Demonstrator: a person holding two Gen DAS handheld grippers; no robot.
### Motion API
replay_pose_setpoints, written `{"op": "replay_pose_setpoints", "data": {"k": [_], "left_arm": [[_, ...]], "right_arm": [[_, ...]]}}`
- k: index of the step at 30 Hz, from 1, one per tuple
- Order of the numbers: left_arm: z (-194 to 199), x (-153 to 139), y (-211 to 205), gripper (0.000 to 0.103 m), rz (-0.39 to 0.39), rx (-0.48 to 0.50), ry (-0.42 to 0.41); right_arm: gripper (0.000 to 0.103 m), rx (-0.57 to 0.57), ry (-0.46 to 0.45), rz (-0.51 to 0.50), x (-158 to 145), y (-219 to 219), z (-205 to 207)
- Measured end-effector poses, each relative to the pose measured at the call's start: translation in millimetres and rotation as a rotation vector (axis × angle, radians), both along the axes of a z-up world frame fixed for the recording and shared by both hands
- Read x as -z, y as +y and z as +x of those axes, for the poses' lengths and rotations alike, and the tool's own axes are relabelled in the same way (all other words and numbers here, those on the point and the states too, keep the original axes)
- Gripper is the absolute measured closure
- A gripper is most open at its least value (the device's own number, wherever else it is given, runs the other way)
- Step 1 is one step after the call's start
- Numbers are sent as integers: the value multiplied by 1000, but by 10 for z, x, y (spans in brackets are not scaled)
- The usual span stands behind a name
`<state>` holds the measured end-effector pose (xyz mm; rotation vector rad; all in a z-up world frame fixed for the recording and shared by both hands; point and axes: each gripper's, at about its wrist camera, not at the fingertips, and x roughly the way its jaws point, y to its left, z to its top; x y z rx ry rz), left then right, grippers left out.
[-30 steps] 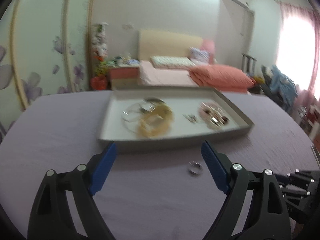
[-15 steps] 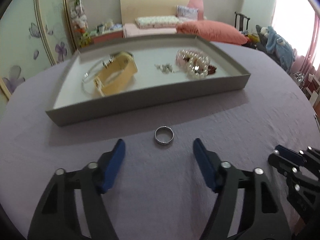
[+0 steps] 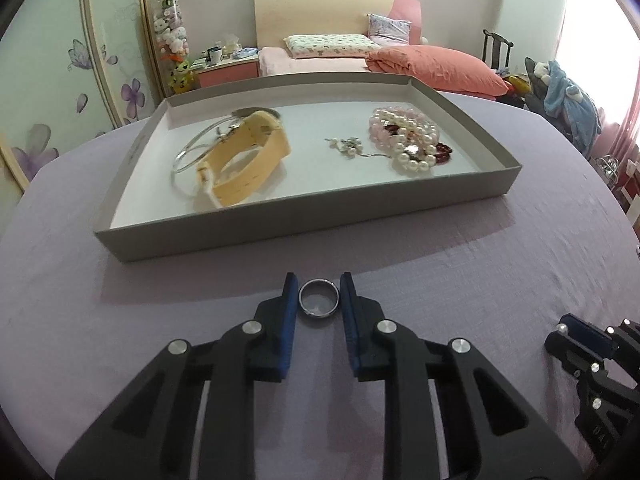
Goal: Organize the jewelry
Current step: 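Grasp the silver ring with the left gripper while the right holds the earring, then lift and carry the ring and pearl earring over the grey tray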
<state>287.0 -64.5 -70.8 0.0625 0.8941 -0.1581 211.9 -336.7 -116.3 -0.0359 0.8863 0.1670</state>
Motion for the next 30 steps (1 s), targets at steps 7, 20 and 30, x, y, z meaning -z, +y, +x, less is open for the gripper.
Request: {"op": "replay_pose_setpoints", "data": {"k": [7, 20, 30], "left_arm": [[-185, -12, 228, 81, 0, -6, -5], [-530, -127, 596, 81, -1, -3, -63], [-582, -173, 728, 81, -23, -43, -72]], "right_arm": [[84, 0, 0, -1, -5, 2, 7], [84, -10, -2, 2, -9, 91, -8], [86, -24, 2, 8, -9, 148, -13]]}}
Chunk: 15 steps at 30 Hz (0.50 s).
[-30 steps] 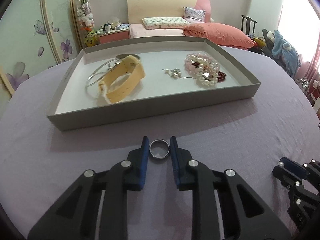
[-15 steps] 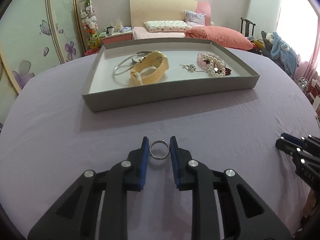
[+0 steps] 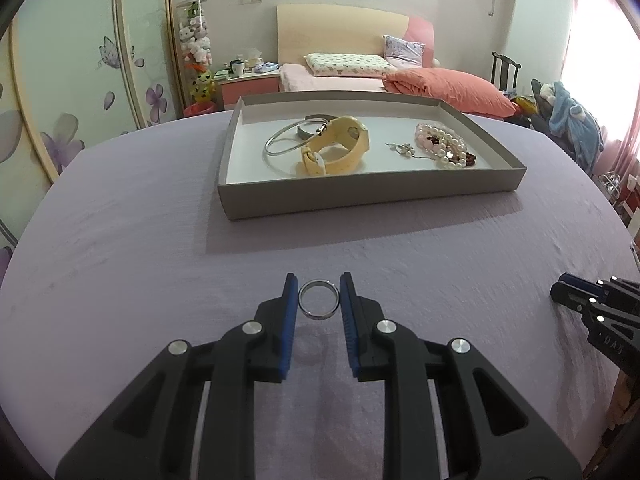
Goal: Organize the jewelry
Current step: 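Lift and carry the ring and pearl earring over the grey tray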
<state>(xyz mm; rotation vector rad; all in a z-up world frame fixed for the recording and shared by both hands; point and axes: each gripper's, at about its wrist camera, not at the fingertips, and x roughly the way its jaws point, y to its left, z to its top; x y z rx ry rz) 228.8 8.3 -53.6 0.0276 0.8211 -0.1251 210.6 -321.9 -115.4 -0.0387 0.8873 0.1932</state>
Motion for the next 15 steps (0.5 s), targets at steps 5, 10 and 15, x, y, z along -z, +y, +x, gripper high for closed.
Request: {"op": "replay_pose_setpoints", "data": {"k": [5, 10, 15], "left_arm": [[-34, -6, 47, 81, -18, -14, -2], [-62, -18, 102, 81, -31, -31, -6], [-94, -46, 153, 81, -46, -42, -17]], "right_arm": [[86, -8, -1, 1, 7, 42, -6], [86, -21, -11, 7, -2, 70, -26], [86, -36, -40, 14, -55, 91, -57]]}}
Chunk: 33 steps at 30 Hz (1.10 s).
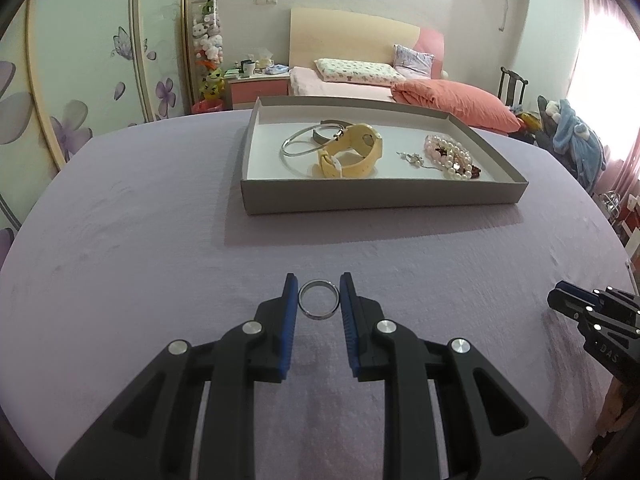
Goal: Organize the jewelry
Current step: 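Lift and carry the ring and pearl earring over the grey tray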
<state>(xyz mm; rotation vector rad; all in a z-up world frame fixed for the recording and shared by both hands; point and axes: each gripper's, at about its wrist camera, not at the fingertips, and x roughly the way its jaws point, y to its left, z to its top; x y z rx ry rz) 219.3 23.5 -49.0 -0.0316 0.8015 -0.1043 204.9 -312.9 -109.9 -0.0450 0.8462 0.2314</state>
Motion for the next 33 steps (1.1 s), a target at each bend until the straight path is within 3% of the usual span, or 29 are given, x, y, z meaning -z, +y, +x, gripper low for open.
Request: {"op": "replay_pose_setpoints", "data": {"k": [18, 33], "left_arm": [[-62, -102, 40, 81, -21, -11, -28], [4, -731, 92, 81, -68, -49, -277]], "right_arm": [[86, -11, -59, 18, -179, 19, 27], [86, -33, -351, 71, -854, 106, 233]]}}
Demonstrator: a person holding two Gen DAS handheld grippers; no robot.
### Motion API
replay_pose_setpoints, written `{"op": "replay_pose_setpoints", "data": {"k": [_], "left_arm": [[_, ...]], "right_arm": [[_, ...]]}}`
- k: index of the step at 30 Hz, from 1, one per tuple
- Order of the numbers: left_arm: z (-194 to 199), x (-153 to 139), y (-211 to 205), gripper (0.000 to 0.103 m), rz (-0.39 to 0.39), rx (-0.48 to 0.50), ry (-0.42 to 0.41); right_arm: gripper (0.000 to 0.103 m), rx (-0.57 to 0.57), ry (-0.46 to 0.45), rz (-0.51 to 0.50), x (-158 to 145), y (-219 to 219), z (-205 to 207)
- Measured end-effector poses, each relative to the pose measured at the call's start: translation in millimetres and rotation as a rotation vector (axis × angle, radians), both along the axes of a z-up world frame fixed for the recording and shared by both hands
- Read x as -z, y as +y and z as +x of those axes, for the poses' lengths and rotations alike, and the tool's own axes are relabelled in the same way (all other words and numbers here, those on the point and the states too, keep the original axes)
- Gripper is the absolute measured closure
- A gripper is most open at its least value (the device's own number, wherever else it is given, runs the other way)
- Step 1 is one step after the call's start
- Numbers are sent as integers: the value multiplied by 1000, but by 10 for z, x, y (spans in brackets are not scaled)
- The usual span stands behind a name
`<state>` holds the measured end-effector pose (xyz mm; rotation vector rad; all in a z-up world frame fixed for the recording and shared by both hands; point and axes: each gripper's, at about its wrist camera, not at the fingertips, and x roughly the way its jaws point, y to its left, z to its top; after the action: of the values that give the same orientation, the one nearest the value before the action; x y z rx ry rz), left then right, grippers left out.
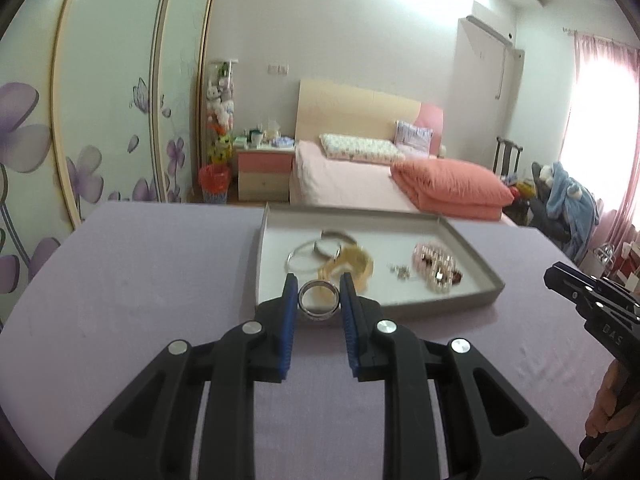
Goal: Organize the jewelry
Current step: 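Lift and carry the ring and pearl earring over the grey tray, then open both grippers to drop the ring and earring into the tray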
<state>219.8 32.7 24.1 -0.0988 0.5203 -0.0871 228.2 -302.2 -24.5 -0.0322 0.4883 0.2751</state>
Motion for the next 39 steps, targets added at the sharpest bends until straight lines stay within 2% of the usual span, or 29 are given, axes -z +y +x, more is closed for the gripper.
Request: {"op": "replay_pose_setpoints", "data": {"k": [11, 18, 26, 39], "left_arm": [[312, -51, -130, 81, -6, 19, -28], [641, -97, -198, 81, 4, 5, -79], [1079, 31, -249, 81, 3, -9, -63], [1450, 355, -265, 81, -23, 11, -14]], "right_arm": [[86, -19, -93, 13, -153, 103, 315], [86, -4, -136, 59, -177, 98, 633], [86, -6, -87, 74, -1, 120, 994], [86, -30, -8, 64, 288, 273, 1332]]}}
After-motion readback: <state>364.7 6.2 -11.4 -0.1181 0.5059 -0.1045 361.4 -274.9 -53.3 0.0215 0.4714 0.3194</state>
